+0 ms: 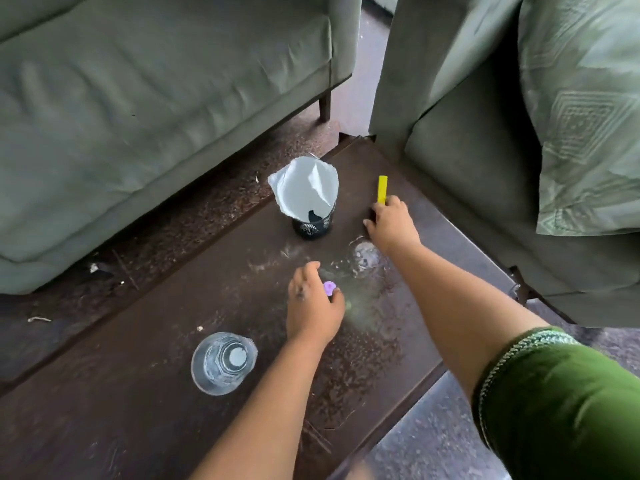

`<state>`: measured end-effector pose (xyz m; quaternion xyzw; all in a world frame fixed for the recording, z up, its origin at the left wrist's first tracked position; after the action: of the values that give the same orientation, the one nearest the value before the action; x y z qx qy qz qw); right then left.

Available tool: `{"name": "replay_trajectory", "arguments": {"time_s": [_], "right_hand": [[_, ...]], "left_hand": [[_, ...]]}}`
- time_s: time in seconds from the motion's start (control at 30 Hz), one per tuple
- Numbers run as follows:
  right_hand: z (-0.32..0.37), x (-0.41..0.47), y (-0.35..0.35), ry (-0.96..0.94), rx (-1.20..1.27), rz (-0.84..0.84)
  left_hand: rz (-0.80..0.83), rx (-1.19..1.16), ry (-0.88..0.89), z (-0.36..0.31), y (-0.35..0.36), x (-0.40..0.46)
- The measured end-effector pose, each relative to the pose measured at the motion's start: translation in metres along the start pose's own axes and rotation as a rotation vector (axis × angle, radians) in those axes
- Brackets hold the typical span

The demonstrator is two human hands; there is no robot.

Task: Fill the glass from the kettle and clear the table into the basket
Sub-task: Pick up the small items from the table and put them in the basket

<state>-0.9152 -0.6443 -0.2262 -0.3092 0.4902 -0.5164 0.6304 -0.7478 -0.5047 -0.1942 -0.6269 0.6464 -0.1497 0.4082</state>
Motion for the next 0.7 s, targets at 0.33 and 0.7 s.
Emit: {"name": "replay_trajectory", "arguments": {"time_s": [0.33,0.7], "right_hand": [[-0.006,-0.097,0.027,0.199,0.381,-0.124],[0.052,-0.214,0.019,0.309,0.792,0.002]], "left_hand": [[0.122,0.221,0.086,-0.002,0.014,0.010],[-0.084,-0.184,-0.056,-0.009,-0.060,-0.068]]}}
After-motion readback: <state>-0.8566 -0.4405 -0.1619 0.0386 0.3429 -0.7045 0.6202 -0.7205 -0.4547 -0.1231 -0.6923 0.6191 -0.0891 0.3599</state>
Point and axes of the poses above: each hand's wrist, its own x-axis towards the middle knuckle, its own y-axis out of the palm, z = x × y, the point moved 3 cm from there along x, towards the middle knuckle, and after that the axes turned 3 degrees about z, right-handed, at the moved point
